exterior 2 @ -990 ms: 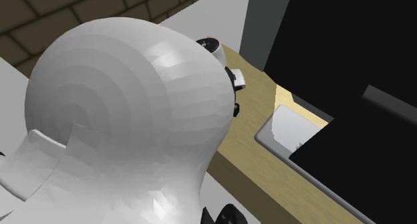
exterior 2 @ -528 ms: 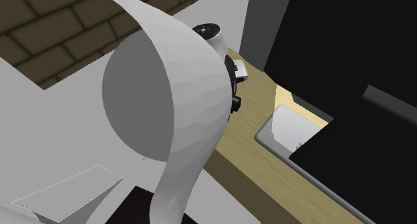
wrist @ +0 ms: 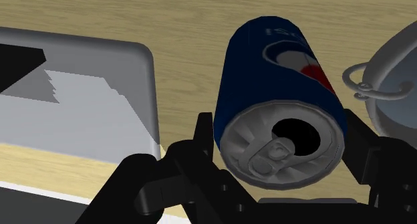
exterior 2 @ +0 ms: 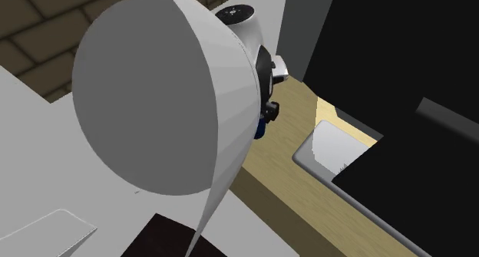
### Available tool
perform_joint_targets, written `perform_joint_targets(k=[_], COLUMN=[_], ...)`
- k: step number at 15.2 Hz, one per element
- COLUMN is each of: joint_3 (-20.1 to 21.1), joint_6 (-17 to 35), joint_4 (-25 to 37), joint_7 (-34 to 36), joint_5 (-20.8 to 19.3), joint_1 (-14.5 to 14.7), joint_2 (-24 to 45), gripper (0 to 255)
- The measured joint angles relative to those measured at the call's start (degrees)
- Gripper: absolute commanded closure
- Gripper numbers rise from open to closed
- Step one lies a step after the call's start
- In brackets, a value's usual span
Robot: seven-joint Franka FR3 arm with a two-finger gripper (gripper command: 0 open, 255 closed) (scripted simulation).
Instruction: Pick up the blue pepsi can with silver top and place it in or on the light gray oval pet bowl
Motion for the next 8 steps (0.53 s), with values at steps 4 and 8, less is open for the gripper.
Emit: perform_joint_targets(k=[4,8], joint_3=[0.6,1.1], joint_6=[-2.3,-4.5], joint_4=[0.5,0.9], joint_7=[-1.3,-2.4], joint_5=[1.2,2.4], joint_1=[-0.5,-0.8], joint_2=[-1.9,-3.9], gripper=[255,255])
